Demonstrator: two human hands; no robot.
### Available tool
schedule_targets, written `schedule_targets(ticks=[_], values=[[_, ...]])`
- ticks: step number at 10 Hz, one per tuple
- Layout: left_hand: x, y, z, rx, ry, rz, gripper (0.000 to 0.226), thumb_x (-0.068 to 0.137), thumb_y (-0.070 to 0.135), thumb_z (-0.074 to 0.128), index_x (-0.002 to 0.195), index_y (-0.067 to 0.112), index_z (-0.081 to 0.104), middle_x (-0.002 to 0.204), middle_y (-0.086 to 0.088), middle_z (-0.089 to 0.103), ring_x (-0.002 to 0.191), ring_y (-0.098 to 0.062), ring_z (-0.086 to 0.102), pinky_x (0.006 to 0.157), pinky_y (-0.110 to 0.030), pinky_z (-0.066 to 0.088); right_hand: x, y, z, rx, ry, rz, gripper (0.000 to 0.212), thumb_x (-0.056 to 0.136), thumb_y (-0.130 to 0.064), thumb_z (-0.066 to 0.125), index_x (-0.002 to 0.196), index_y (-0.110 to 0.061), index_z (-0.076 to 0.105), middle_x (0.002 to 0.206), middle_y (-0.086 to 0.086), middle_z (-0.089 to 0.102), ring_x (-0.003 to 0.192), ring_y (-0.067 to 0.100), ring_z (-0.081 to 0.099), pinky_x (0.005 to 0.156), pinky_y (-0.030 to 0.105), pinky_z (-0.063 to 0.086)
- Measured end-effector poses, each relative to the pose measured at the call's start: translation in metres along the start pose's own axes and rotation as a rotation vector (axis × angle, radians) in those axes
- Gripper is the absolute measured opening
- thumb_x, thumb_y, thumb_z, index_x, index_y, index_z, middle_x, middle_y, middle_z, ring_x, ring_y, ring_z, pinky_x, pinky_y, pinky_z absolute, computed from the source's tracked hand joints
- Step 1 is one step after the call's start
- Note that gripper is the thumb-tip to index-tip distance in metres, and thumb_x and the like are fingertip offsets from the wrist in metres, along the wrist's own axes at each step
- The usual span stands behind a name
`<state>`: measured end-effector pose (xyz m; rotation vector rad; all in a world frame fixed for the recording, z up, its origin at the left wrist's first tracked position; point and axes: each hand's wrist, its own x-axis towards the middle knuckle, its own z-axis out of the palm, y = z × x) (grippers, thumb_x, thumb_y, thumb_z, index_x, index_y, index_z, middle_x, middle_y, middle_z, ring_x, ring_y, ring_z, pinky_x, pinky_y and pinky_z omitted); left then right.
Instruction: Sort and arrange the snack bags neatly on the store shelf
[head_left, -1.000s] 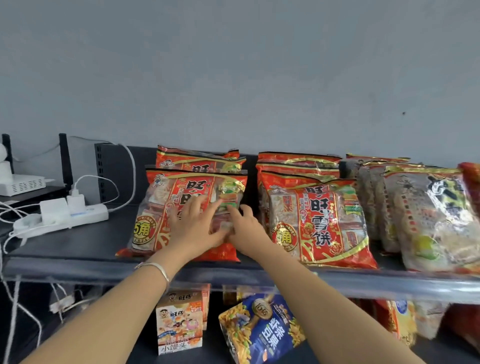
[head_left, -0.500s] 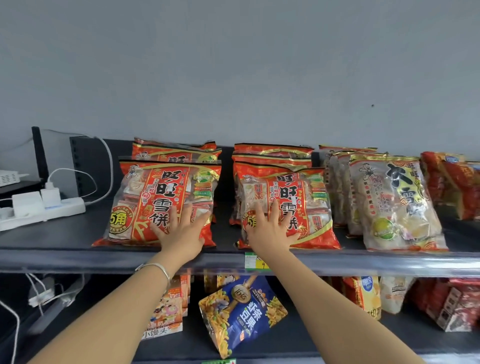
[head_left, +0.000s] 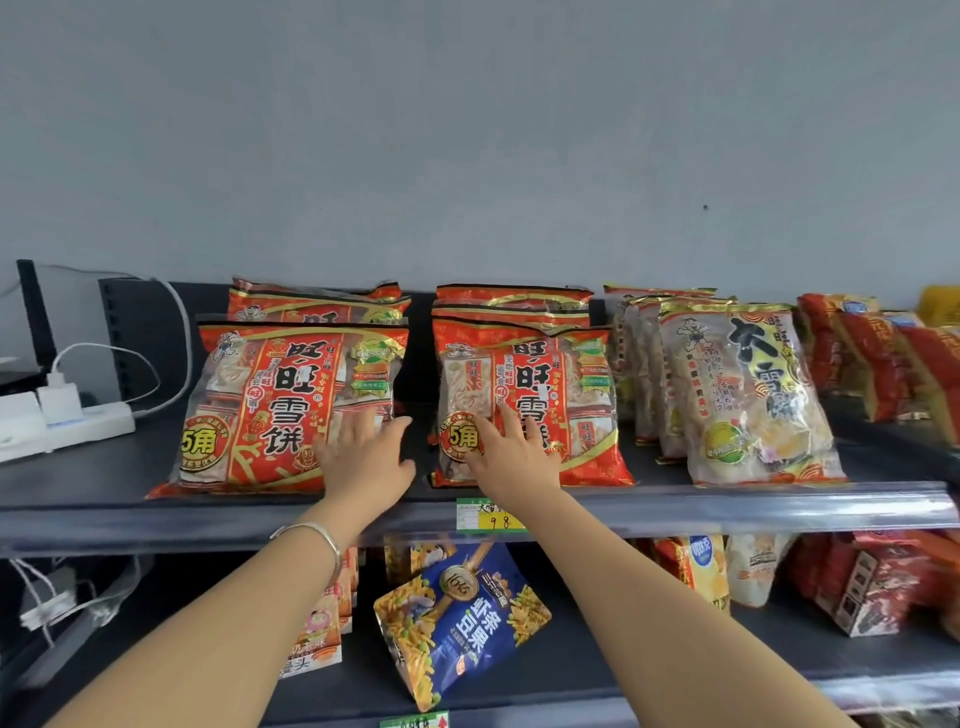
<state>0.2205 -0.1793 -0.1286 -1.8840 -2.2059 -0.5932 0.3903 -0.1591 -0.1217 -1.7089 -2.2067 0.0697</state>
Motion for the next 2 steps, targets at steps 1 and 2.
schedule_targets(ticks=[1,2], values=[[0.001,0.024,-0.007,-0.072,0.049,0.126,0.050,0.093,0.039,0.047,0.141,0.034,0.035,0.149,0.001,0.031,0.139,-0.024,0.024,0.112,-0.051,0.022,-0.009,0.006,-0.011,0.000,0.058,-0.008,0.053,0.100,-0.040,0.041,0.150,-0.029,0.025,0.160,0.005,0.015,0.145,0.037,0.019,0.109,0.058,0.028],[0.003,0.048,-0.024,-0.104,0.140,0.300,0.044,0.094,0.036,0.046,0.138,0.029,0.043,0.140,0.002,0.047,0.126,-0.021,0.046,0.098,-0.041,0.042,-0.013,0.014,-0.024,-0.009,0.140,0.008,0.049,0.100,-0.040,0.041,0.146,-0.025,0.033,0.156,0.007,0.026,0.139,0.036,0.030,0.107,0.055,0.034]])
